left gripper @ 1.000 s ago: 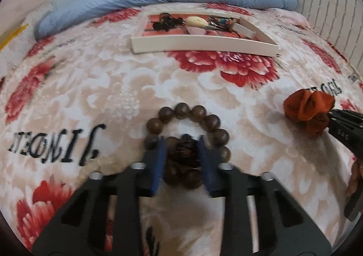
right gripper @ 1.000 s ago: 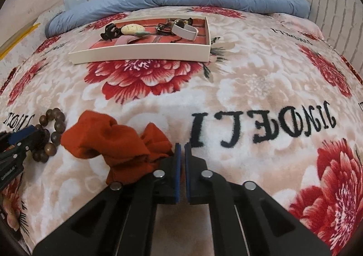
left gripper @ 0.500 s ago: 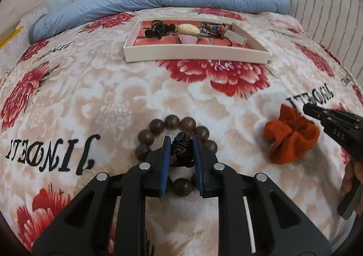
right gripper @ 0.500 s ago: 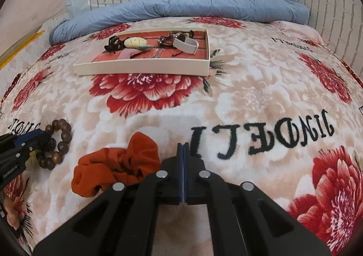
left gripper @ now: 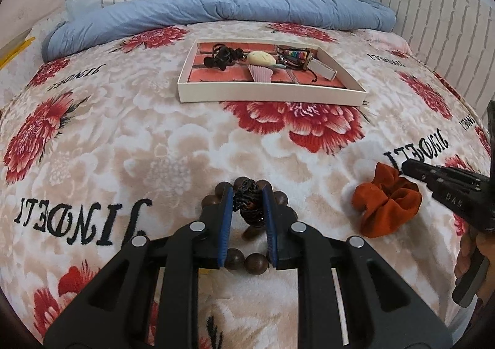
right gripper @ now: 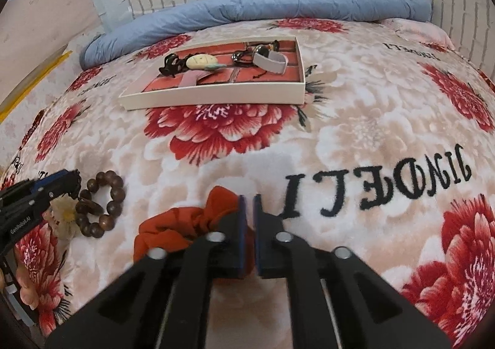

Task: Organize jewelry
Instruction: 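Carry the bead bracelet in the left tool while the right tool carries the scrunchie into the tray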

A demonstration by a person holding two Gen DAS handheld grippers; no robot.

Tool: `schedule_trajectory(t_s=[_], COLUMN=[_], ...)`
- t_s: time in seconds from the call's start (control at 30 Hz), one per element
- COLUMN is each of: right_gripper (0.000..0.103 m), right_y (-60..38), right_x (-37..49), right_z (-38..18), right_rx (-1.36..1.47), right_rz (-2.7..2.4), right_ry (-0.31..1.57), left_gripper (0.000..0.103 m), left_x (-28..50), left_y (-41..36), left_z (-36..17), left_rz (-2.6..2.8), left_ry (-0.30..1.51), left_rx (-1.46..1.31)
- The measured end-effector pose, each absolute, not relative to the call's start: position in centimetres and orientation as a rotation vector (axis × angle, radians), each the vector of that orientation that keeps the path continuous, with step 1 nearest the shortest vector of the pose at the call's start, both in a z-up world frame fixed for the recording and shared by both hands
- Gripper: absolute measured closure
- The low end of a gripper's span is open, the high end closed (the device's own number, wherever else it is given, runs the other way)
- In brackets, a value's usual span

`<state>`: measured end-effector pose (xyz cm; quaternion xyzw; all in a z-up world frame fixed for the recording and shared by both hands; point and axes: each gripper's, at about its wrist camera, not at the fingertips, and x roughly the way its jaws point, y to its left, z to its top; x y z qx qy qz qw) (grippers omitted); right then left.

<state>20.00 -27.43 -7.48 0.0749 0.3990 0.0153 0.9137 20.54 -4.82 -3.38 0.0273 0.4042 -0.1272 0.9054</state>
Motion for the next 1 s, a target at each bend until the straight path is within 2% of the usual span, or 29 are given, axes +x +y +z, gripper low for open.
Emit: schedule_trajectory(t_s=[0.03,0.27,0.37,0.4,0.43,0.53,1.0], right_gripper=[0.054,0.055,0.063,0.071,0.085,0.095,0.097], right_y=[-27.3,-27.3,-27.1,-27.0,-26.8,-25.7,-27.3], right_x=[19.9,20.3,20.6,20.7,20.8,20.9,21.8], right_z=[-7.5,-9.0,-10.0,-10.3,-10.4,-10.2,-5.4], right_rx=[0.15,0.158,0.169,0.161,0.153,0.076,0.034], right_rz=[0.027,0.013,0.016,0.017,0.028,0.02,-0.015], right_ry=[0.814,0.873,0.913,0.917,0.919,0.902,0.684], left_gripper=[0.085,0.085,0.085,0.085,0.085,0.085,0.085], left_x=[20.5,20.5,20.6,20.7,20.7,21.1,24.1], left_y=[-4.8,-4.5,-4.3,-4.3,-4.3,-4.1,-4.9], left_z=[-3.2,-2.2,-2.0,-1.9,-1.8,-1.7,-0.9], left_rz=[-0.264,-0.273,-0.277,-0.278,-0.277,-0.274,-0.234], left_ry=[0.832,0.813,0.81,0.809,0.806,0.8,0.727], left_rx=[0.056,0.053,0.047,0.046,0.047,0.031,-0.009])
